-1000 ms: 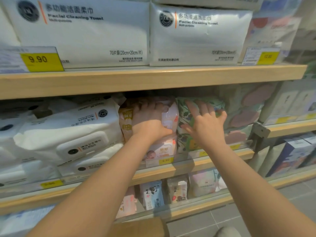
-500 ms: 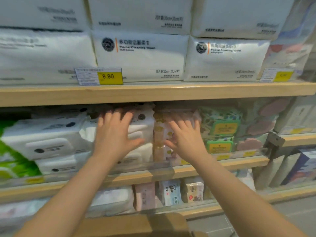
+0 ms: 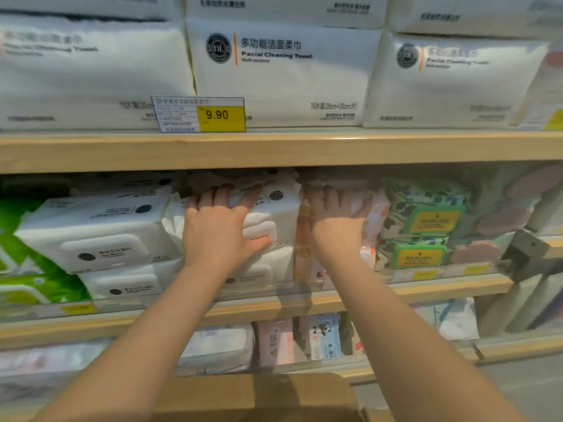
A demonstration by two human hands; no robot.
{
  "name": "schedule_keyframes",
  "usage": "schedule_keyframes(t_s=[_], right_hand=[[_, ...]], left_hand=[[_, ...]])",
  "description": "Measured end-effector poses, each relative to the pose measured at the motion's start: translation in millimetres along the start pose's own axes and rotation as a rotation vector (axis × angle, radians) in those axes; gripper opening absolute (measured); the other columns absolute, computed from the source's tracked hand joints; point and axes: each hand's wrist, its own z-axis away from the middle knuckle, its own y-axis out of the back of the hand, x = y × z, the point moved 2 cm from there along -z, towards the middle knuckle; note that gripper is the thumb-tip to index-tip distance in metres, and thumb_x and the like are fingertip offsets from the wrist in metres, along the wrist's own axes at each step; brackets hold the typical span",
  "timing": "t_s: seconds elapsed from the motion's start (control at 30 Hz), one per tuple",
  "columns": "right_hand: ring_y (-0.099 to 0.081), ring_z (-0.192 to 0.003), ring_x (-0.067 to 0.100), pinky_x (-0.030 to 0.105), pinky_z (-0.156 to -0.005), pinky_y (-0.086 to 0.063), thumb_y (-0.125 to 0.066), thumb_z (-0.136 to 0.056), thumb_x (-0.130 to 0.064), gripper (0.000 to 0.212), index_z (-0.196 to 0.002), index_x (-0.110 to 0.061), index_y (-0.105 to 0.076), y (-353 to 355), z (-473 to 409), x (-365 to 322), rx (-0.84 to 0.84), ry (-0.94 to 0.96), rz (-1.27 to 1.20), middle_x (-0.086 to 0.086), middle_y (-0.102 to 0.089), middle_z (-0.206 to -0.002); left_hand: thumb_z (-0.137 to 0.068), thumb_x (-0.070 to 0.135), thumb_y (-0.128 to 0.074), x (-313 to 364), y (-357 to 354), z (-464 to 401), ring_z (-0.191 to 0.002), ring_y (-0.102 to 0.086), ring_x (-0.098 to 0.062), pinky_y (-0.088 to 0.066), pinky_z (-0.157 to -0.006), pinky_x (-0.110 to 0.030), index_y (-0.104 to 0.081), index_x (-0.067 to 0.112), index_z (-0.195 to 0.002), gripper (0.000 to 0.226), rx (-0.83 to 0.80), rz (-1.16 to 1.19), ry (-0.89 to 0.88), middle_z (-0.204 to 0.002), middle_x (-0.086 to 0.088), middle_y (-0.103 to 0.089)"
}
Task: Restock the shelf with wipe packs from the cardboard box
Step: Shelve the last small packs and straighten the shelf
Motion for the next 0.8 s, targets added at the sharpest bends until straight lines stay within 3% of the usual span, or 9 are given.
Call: schedule_keyframes(t_s=[0.13, 0.2, 0.23, 0.33, 0.4, 0.47, 0.57, 0.67, 0.8], right_hand=[[-0.038, -0.126, 0.032, 0.066, -0.108, -0.015, -0.042, -0.092, -0.041, 0.049, -0.138, -0.026, -0.032, 3, -2, 8, -0.154, 0.008, -0.036, 0.008, -0.039, -0.135], [-0.047, -0.117, 0.032, 0.055, -0.105, -0.026, -0.042, -0.093, -0.038, 0.021, -0.098, -0.020, -0.051, 21, 7, 10, -0.175, -0.008, -0.179, 0.008, -0.048, -0.106], [-0.048, -0.112, 0.031, 0.049, -0.099, -0.030, -0.042, -0.094, -0.037, 0.023, -0.091, -0.016, -0.050, 28, 14, 8, -0.128, 0.002, -0.242, 0.007, -0.048, -0.099], [-0.036, -0.119, 0.025, 0.055, -0.108, -0.022, -0.043, -0.088, -0.043, 0.051, -0.131, -0.016, -0.036, 42, 39, -12, 0.202, 0.182, -0.318, 0.006, -0.048, -0.121], [-0.031, -0.127, 0.023, 0.057, -0.110, -0.016, -0.049, -0.084, -0.047, 0.065, -0.140, -0.020, -0.028, 41, 49, -34, 0.285, 0.328, -0.278, 0.007, -0.045, -0.134], [-0.034, -0.128, 0.025, 0.059, -0.109, -0.017, -0.066, -0.077, -0.044, 0.077, -0.142, -0.023, -0.029, 41, 53, -62, 0.312, 0.432, -0.183, 0.009, -0.047, -0.136], [-0.044, -0.121, 0.030, 0.067, -0.102, -0.025, -0.080, -0.062, -0.045, 0.089, -0.139, -0.029, -0.036, 41, 50, -105, 0.295, 0.504, -0.081, 0.009, -0.051, -0.132], [-0.050, -0.117, 0.035, 0.071, -0.095, -0.028, -0.077, -0.056, -0.060, 0.093, -0.137, -0.036, -0.037, 35, 41, -131, 0.179, 0.444, -0.032, 0.012, -0.053, -0.130], [-0.050, -0.116, 0.036, 0.069, -0.098, -0.025, -0.066, -0.068, -0.063, 0.077, -0.136, -0.035, -0.040, 35, 24, -140, 0.144, 0.330, -0.019, 0.014, -0.054, -0.127]], left_hand=[[-0.070, 0.078, -0.047, -1, 2, -2, -0.115, -0.045, -0.026, -0.030, -0.100, -0.043, -0.033, 0.043, -0.139, 0.078, -0.024, 0.008, -0.032, -0.115, -0.006, -0.055], [-0.072, 0.075, -0.049, -2, 8, -1, -0.109, -0.049, -0.026, -0.033, -0.095, -0.040, -0.046, 0.033, -0.129, 0.070, -0.083, 0.052, -0.047, -0.108, -0.006, -0.057], [-0.074, 0.073, -0.051, -5, 10, 1, -0.105, -0.050, -0.026, -0.035, -0.091, -0.039, -0.051, 0.026, -0.122, 0.066, -0.088, 0.141, -0.060, -0.105, -0.006, -0.057], [-0.086, 0.061, -0.040, -30, 22, 12, -0.104, -0.046, -0.026, -0.038, -0.087, -0.039, -0.050, 0.018, -0.126, 0.059, 0.057, 0.546, -0.088, -0.105, -0.007, -0.052], [-0.092, 0.049, -0.025, -61, 27, 19, -0.098, -0.047, -0.027, -0.039, -0.083, -0.040, -0.053, 0.013, -0.124, 0.055, 0.214, 0.606, -0.077, -0.101, -0.009, -0.053], [-0.094, 0.038, -0.028, -96, 22, 23, -0.095, -0.049, -0.033, -0.039, -0.084, -0.044, -0.057, 0.009, -0.113, 0.046, 0.241, 0.498, 0.016, -0.099, -0.015, -0.056], [-0.093, 0.040, -0.029, -130, 3, 22, -0.113, -0.048, -0.039, -0.027, -0.103, -0.057, -0.059, 0.012, -0.117, 0.048, 0.101, 0.292, 0.111, -0.119, -0.019, -0.057], [-0.086, 0.055, -0.011, -140, -13, 19, -0.131, -0.039, -0.031, -0.013, -0.109, -0.058, -0.054, 0.025, -0.129, 0.068, 0.051, 0.179, 0.055, -0.137, -0.007, -0.051], [-0.088, 0.056, -0.017, -142, -18, 17, -0.127, -0.044, -0.031, -0.017, -0.108, -0.058, -0.058, 0.028, -0.125, 0.062, 0.099, 0.168, 0.079, -0.131, -0.007, -0.057]])
